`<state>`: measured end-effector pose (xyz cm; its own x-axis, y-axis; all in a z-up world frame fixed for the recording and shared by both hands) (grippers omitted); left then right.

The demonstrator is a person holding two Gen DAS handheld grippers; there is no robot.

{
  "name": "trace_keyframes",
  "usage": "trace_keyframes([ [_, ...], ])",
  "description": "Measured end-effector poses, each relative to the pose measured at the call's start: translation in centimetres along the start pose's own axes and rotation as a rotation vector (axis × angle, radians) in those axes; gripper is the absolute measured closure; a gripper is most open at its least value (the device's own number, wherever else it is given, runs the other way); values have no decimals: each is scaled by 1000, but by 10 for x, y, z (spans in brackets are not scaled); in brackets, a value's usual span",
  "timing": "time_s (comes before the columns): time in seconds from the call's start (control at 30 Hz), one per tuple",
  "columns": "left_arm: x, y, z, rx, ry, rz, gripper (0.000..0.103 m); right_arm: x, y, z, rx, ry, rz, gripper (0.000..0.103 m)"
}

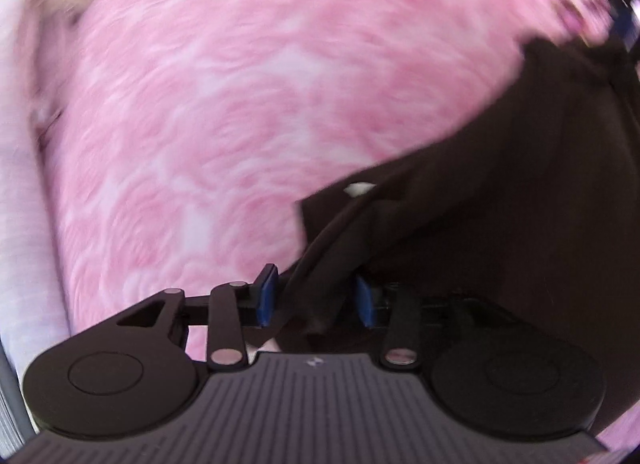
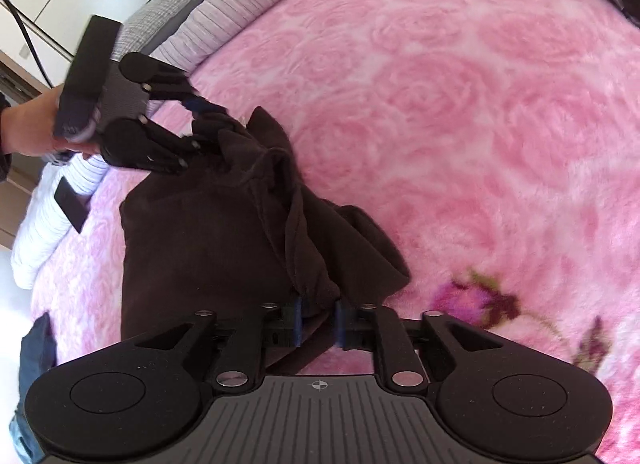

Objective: Fold clothes
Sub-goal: 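Fold the sweater over with both grippers and open the left gripper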

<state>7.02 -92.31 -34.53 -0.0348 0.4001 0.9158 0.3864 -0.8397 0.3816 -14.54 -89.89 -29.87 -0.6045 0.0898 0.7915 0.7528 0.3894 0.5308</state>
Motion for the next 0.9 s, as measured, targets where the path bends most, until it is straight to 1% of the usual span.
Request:
trace_keyframes([
  [0.13,27,24,20,184,-30,-47,68,23,-8,-9,6,-108,137,84],
  [0.17,34,25,23,229,-49,-34,68,29,-10,-11,-5,-126,162,84],
  [0.23,46,20,24,300,-111,19,69,41,-4,-14,11,-158,167,84],
  [0.27,49,14,22,325,-141,57,69,43,3,-14,39,-159,139,84],
  [0.3,49,7,18,334,-159,90,69,44,12,-12,75,-154,106,84],
  [0.37,44,-11,8,320,-168,135,69,38,29,-6,134,-125,36,84],
  [0.43,28,-26,-4,289,-154,153,69,23,42,0,190,-77,-6,84],
  [0.5,8,-34,-13,263,-136,154,69,5,45,0,225,-48,-16,84],
  [0.53,-1,-36,-17,249,-127,150,68,-4,46,0,241,-34,-18,84],
  [0.6,-16,-38,-21,229,-125,142,66,-21,37,-5,252,-25,25,85],
  [0.67,-18,-34,-21,237,-134,155,66,-29,24,-10,231,-28,65,85],
  [0.77,-14,-28,-16,243,-140,171,66,-23,15,-8,199,-23,73,85],
  [0.8,-12,-26,-14,238,-135,161,66,-21,12,-7,188,-21,76,85],
  [0.83,-9,-22,-9,236,-119,133,66,-18,9,-7,177,-19,78,85],
  [0.9,-8,-9,5,271,-80,84,67,-14,3,-5,156,-16,83,85],
])
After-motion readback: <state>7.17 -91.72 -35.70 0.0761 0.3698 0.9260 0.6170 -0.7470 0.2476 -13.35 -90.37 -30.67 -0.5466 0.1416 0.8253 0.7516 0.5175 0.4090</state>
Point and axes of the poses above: each gripper's, at about its wrist camera, not at the fingertips, and x roughly against the way its jaws point, y to its left, z to its underside, the point moved 8 cm from there along -x, roughly the way its jaws point, and after that the axes turned 12 degrees about -x, right-handed, at the moved point
